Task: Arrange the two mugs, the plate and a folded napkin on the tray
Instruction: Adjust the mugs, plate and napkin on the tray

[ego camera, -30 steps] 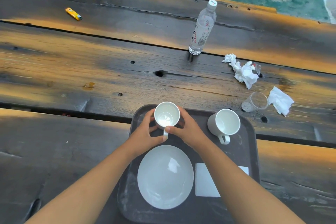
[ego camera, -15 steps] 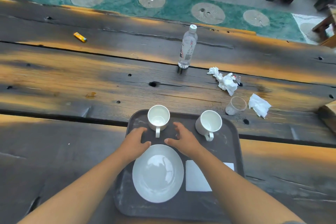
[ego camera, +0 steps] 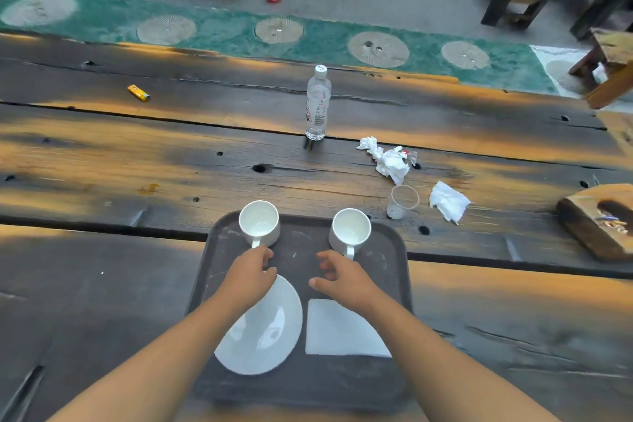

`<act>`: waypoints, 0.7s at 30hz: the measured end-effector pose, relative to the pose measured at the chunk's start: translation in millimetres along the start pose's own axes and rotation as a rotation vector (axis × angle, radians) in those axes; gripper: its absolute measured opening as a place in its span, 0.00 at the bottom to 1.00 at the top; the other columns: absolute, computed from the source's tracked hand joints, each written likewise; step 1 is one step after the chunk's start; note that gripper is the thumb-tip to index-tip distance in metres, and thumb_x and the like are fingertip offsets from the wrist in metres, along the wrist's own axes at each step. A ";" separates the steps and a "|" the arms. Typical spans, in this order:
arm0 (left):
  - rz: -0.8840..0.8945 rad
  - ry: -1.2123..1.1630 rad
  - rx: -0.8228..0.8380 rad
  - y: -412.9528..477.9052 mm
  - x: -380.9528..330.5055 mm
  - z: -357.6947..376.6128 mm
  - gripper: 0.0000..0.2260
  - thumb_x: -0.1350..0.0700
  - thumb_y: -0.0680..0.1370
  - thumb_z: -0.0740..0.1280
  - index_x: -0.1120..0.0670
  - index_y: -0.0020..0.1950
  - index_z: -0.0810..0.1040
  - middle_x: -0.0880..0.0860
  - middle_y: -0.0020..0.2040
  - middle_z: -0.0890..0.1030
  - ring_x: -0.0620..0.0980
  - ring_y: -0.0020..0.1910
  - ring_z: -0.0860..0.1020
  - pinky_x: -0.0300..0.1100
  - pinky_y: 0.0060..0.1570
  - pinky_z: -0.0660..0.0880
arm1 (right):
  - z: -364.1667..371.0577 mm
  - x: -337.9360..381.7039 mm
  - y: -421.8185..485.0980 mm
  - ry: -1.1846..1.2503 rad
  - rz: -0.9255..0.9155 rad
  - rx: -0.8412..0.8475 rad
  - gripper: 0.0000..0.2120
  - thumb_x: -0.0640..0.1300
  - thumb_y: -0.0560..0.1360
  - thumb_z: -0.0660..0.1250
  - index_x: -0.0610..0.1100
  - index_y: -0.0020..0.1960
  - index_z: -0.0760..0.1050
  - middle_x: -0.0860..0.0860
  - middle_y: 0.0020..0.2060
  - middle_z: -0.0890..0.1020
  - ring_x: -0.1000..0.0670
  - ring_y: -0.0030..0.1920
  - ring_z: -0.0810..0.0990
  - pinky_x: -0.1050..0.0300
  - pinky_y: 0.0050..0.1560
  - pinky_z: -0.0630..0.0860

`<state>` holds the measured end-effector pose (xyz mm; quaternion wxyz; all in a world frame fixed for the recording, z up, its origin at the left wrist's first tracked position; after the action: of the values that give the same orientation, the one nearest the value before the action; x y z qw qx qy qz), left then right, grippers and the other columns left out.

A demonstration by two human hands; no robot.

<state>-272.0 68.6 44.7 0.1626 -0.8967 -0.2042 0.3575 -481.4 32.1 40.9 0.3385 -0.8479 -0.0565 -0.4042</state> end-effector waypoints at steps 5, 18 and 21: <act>0.024 -0.020 0.051 -3.8 -25.7 26.2 0.14 0.57 0.79 0.68 0.54 0.64 0.77 0.50 0.58 0.80 0.49 0.55 0.78 0.41 0.54 0.72 | -26.5 -31.0 -17.1 0.044 0.041 -0.025 0.24 0.51 0.77 0.72 0.48 0.72 0.72 0.51 0.64 0.78 0.51 0.61 0.79 0.57 0.56 0.76; 0.066 -0.061 0.158 12.9 -71.1 64.3 0.26 0.48 0.78 0.72 0.50 0.74 0.69 0.48 0.63 0.78 0.47 0.53 0.79 0.40 0.52 0.73 | -83.6 -69.2 -13.7 0.152 0.108 -0.209 0.21 0.52 0.77 0.72 0.50 0.68 0.74 0.54 0.58 0.81 0.56 0.56 0.80 0.68 0.43 0.74; 0.064 -0.116 0.180 21.0 -72.6 67.1 0.33 0.46 0.76 0.74 0.47 0.77 0.64 0.49 0.70 0.74 0.47 0.57 0.78 0.40 0.53 0.72 | -89.6 -61.9 -4.6 0.198 0.089 -0.252 0.22 0.51 0.77 0.73 0.49 0.69 0.74 0.53 0.58 0.81 0.56 0.55 0.80 0.63 0.50 0.77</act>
<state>-362.2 25.3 30.9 0.2190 -0.8623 -0.1514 0.4308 -582.4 -8.9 38.4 0.2508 -0.8413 0.0661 -0.4742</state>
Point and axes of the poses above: each hand's wrist, its own y-axis towards the middle knuckle, its own z-axis out of the palm, x = y × z, the point moved 4 cm from there along y, towards the middle knuckle
